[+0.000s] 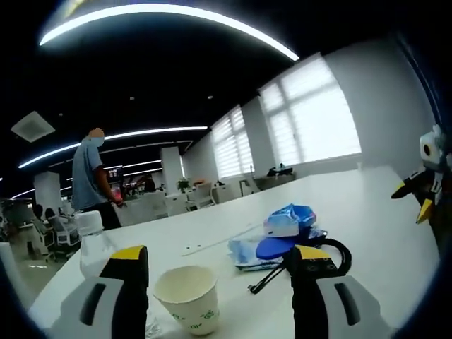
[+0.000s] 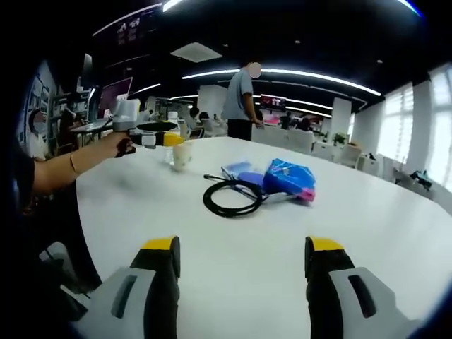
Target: Arrange the tabletop items into an orderly group along one side of the table until the central work area is clear of visible clutter.
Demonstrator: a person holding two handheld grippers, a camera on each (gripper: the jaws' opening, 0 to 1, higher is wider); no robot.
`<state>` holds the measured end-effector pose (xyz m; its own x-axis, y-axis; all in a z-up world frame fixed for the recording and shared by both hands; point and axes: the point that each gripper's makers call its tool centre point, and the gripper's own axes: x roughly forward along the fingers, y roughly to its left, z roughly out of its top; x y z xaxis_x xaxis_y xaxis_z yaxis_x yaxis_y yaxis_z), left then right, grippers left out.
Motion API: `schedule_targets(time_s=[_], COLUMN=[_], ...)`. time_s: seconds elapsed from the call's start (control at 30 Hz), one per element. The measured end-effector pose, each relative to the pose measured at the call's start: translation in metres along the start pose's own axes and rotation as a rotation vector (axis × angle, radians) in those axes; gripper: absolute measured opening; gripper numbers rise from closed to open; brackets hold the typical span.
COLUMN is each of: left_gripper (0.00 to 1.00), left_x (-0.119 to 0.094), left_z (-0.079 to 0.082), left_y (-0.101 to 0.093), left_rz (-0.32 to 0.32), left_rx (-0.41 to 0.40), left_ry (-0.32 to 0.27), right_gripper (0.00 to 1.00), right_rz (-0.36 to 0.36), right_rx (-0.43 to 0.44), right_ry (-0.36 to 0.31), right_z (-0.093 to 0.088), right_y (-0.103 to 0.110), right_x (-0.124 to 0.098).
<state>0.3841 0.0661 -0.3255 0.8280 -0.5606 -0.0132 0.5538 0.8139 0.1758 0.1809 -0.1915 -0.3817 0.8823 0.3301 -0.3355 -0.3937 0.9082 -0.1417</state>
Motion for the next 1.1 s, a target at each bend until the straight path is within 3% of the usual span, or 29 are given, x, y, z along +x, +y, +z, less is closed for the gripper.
schedule_targets(time_s=[0.1, 0.2, 0.3, 0.47, 0.6, 0.73, 1.1], left_gripper=[0.82, 0.80, 0.74, 0.74, 0.74, 0.74, 0.74], left_x=[-0.001, 0.001, 0.003, 0.007, 0.011, 0.018, 0.030], left_z=[0.016, 0.017, 0.021, 0.024, 0.023, 0.013, 0.012], left_y=[-0.012, -0.016, -0.022, -0.033, -0.042, -0.048, -0.065], left_rz=[-0.023, -0.031, -0.038, -0.067, -0.090, -0.089, -0.146], left_rx=[0.043, 0.056, 0.106, 0.108, 0.124, 0.179, 0.181], left_ry=[-0.004, 0.004, 0.011, 0.029, 0.055, 0.129, 0.155], right_gripper=[0.67, 0.67, 0.66, 0.65, 0.65, 0.65, 0.65], right_rz=[0.005, 0.010, 0.017, 0.033, 0.025, 0.025, 0.039], right_rx=[-0.054, -0.067, -0.044, -0.007, -0.014, 0.002, 0.010], right_ry=[0.004, 0.019, 0.023, 0.016, 0.033, 0.035, 0.053], right_z=[0.015, 0.016, 0.019, 0.024, 0.027, 0.034, 0.041], right_y=[-0.009, -0.011, -0.015, -0.017, -0.022, -0.026, -0.025], right_x=[0.015, 0.020, 0.031, 0.042, 0.054, 0.065, 0.089])
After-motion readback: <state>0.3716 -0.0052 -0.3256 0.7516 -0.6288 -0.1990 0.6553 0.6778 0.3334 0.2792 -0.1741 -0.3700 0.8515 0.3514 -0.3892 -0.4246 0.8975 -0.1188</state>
